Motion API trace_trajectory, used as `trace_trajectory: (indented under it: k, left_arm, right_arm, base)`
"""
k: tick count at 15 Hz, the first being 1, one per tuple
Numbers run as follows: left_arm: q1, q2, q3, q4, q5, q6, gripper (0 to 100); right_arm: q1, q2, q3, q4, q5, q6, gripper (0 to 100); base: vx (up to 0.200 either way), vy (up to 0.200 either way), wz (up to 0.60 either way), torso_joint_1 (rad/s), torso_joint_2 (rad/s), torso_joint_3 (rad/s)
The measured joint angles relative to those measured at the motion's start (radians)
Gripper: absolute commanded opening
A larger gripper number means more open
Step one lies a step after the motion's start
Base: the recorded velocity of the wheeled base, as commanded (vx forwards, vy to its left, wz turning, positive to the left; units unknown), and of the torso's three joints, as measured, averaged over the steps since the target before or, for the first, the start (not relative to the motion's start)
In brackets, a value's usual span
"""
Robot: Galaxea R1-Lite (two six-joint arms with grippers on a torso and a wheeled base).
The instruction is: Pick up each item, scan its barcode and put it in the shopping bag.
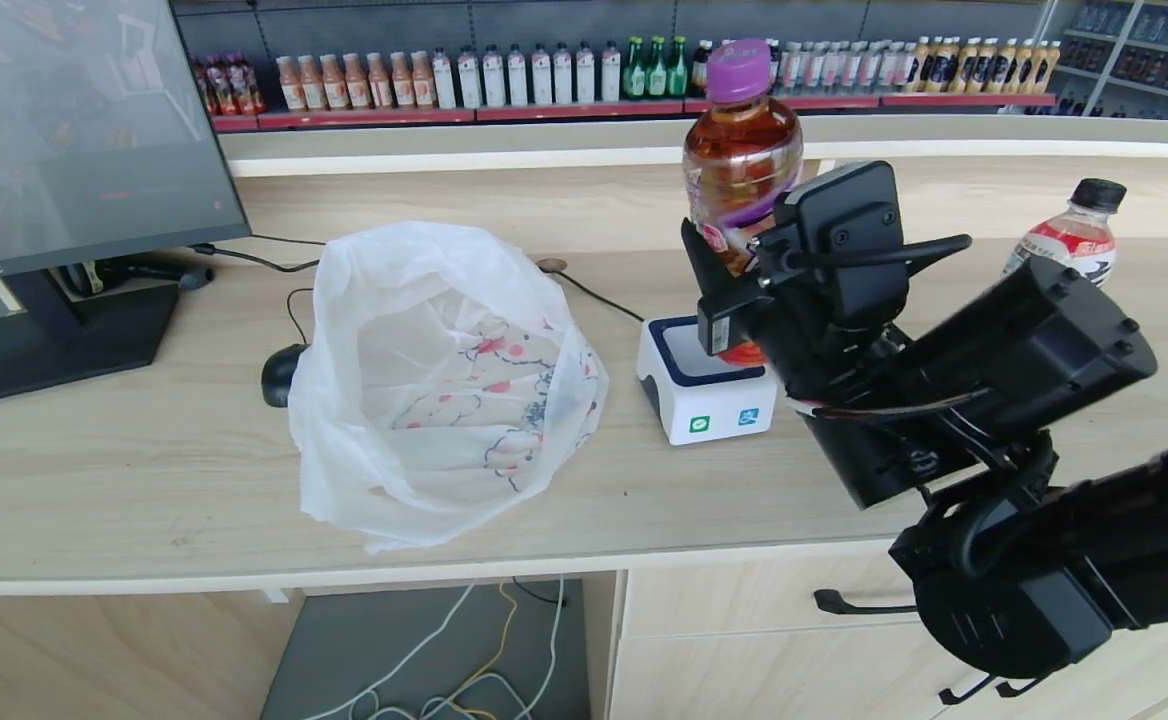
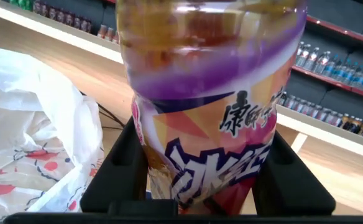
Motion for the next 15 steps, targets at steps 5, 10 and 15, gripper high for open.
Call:
trace_trajectory:
  k: [5, 10, 15]
  left_arm:
    - [-0.001, 0.000, 0.000, 0.000, 0.000, 0.000, 100]
    - [0.000, 0.000, 0.000, 0.000, 0.000, 0.000, 100]
    - [0.000, 0.000, 0.000, 0.000, 0.000, 0.000, 100]
  right_arm:
    - [-0.024, 0.012, -0.003, 0.027, 0.087, -0.099, 0]
    - [-0.052, 0.006, -0.011, 0.106, 0.241, -0.205, 0]
    - [-0.099, -0.049, -0.020, 0.201, 0.418, -0.332, 0]
  base:
    - [0.000, 0.000, 0.00, 0.000, 0.00, 0.000]
    - [0.000, 0.000, 0.00, 0.000, 0.00, 0.000]
    - [0.000, 0.000, 0.00, 0.000, 0.00, 0.000]
